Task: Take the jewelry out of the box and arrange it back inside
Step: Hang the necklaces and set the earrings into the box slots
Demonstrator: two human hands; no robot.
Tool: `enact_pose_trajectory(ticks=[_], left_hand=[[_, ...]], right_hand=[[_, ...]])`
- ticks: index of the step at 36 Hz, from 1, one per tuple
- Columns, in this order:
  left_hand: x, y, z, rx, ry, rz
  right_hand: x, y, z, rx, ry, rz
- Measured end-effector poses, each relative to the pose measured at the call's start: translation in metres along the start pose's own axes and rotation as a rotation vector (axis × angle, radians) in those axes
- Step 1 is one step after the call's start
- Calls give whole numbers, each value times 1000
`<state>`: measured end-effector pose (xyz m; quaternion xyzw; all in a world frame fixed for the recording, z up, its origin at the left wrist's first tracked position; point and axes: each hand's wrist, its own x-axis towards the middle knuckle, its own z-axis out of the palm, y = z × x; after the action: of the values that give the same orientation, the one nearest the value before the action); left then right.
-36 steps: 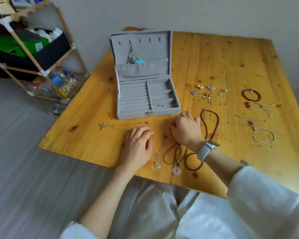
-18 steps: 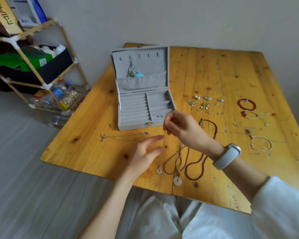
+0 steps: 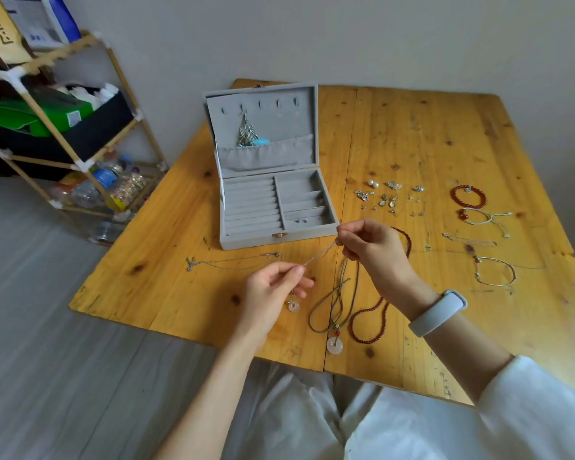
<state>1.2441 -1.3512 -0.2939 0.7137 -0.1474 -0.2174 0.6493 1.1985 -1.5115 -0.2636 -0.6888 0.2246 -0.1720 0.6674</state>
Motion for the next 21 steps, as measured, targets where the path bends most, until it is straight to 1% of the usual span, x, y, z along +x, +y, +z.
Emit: enact_pose_trajectory(ticks=[9, 12, 15, 18, 21], left_hand=[[0, 0, 0, -52, 77, -38], [0, 2, 0, -110, 107, -64], [2, 3, 1, -109, 129, -65], [3, 4, 1, -117, 176, -66], [5, 5, -3, -76, 195, -30]], right_hand=[[-8, 14, -7, -32, -3, 9], [-10, 19, -8, -75, -21, -3], [-11, 21, -9, -113, -50, -17], [-12, 22, -11, -205, -121, -47], [-12, 23, -14, -408, -224, -100]])
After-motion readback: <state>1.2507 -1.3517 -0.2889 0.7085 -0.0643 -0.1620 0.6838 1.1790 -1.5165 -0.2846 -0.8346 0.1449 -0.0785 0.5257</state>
